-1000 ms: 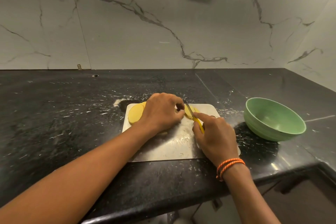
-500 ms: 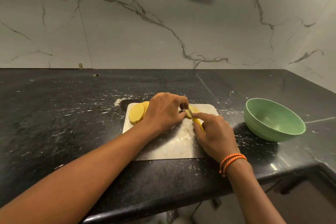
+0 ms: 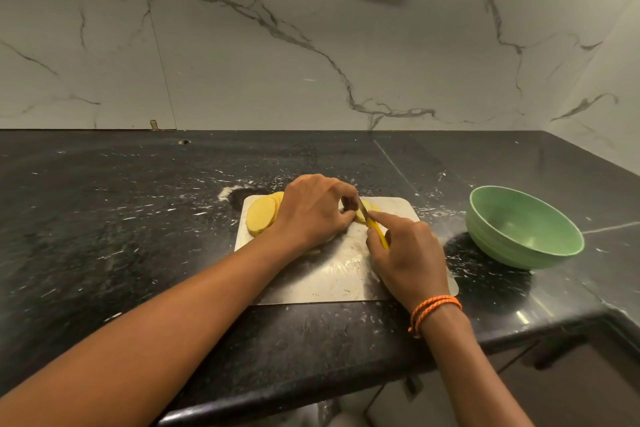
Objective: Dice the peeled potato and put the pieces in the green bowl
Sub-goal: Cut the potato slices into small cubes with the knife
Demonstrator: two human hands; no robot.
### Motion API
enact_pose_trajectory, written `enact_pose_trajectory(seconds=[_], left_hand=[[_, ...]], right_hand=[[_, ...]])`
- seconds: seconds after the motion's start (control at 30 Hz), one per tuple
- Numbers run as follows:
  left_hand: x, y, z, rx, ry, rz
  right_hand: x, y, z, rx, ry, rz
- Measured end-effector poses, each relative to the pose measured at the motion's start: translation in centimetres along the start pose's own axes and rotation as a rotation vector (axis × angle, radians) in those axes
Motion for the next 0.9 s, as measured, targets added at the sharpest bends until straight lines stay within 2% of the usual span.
enact_pose_trajectory(seconds=[0.2, 0.43, 0.77, 0.9], left_hand=[[0.0, 0.0, 0.1, -0.002, -0.009, -0.018], [-0.3, 0.2, -0.1, -0.005, -0.035, -0.046], [-0.1, -0.2, 0.4, -0.03, -0.067, -0.002], [-0.1, -0.2, 0.6, -0.043, -0.051, 0.007]], right_hand=[[0.7, -0.8, 0.1, 0.014, 0.096, 0.091], [0.6, -0.7, -0.3, 0.012, 0.025, 0.125], [-1.7, 5.4, -0.5, -0.014, -0.058, 0.083], [-3.0, 6.4, -1.2, -0.007, -0.178, -0.021]])
Point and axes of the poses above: each hand's wrist, its own y-axis away from the middle knuckle, its own x-axis out of the palm, z = x × y, the point moved 10 cm from there along -y, towards the middle knuckle, and after that the axes turned 14 degrees about z, right-handed, at the moved point
